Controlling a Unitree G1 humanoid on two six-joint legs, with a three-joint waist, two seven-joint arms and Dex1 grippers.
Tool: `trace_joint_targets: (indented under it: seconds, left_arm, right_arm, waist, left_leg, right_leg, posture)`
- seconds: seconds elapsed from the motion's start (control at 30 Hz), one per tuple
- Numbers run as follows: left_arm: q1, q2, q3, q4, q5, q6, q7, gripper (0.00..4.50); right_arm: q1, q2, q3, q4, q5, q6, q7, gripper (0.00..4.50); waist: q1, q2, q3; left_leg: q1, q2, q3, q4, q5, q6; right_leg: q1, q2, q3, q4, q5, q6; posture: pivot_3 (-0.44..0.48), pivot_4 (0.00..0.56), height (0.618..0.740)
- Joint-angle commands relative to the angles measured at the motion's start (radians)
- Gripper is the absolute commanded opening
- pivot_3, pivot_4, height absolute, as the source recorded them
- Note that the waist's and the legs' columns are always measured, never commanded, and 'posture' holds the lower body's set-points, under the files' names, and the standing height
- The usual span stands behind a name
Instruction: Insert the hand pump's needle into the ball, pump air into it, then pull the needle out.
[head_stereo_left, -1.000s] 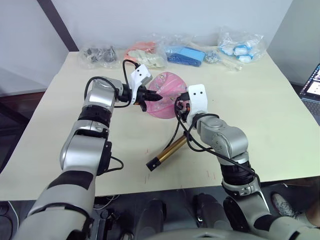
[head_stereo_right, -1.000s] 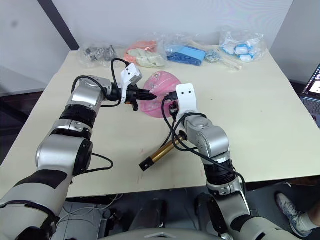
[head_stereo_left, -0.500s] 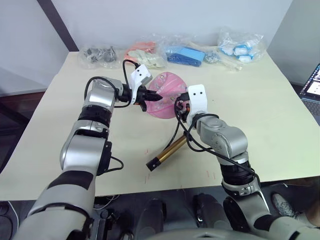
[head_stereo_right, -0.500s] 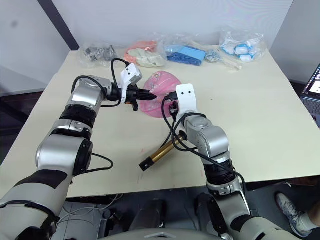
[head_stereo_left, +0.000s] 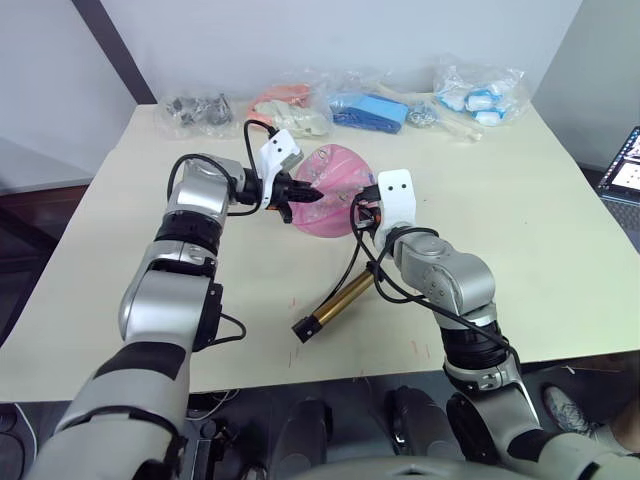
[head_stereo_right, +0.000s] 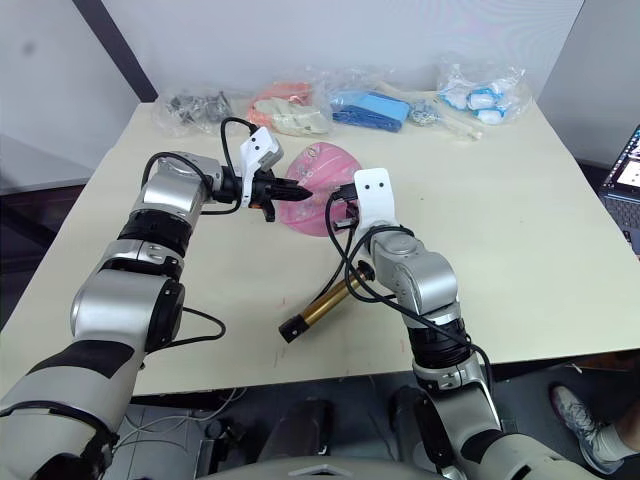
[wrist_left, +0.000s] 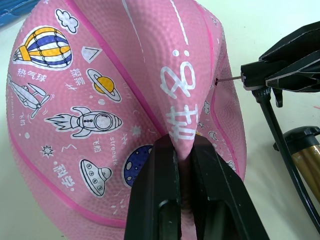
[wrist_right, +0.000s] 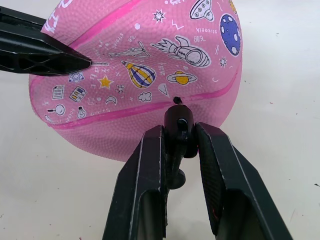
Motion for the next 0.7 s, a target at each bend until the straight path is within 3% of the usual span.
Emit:
trace_joint_targets:
  seconds: [0.03,0.37,0.7]
  left_arm:
    - [0.029,-0.003,-0.019,0.0,0.012,0.011,-0.002,0.0]
    - [0.046,-0.017,-0.03,-0.008,0.013,0.019,-0.014,0.0]
    - [0.055,-0.022,-0.029,-0.018,0.011,0.027,-0.014,0.0]
  right_arm:
    - [-0.071,0.02,0.023,-0.012,0.014,0.009,0.041,0.39]
    - [-0.182,-0.152,0.153,0.076,-0.025,0.061,0.224,0.39]
    - [-0.21,-0.168,0.155,0.155,-0.042,0.063,0.295,0.37]
  waist:
    - [-0.001,0.0,0.0]
    - [-0.002,0.0,0.0]
    - [-0.003,0.0,-0.001]
  left_leg:
    - [0.0,0.0,0.0,0.0,0.0,0.0]
    - [0.0,0.0,0.0,0.0,0.0,0.0]
    - [0.001,0.0,0.0,0.0,0.0,0.0]
  right_leg:
    - [0.0,0.0,0.0,0.0,0.0,0.0]
    - [0.0,0.0,0.0,0.0,0.0,0.0]
    - [0.0,0.0,0.0,0.001,0.0,0.0]
  posture:
    - [0.0,0.15,0.74]
    - [0.0,0.15,0.74]
    - [0.0,0.15,0.74]
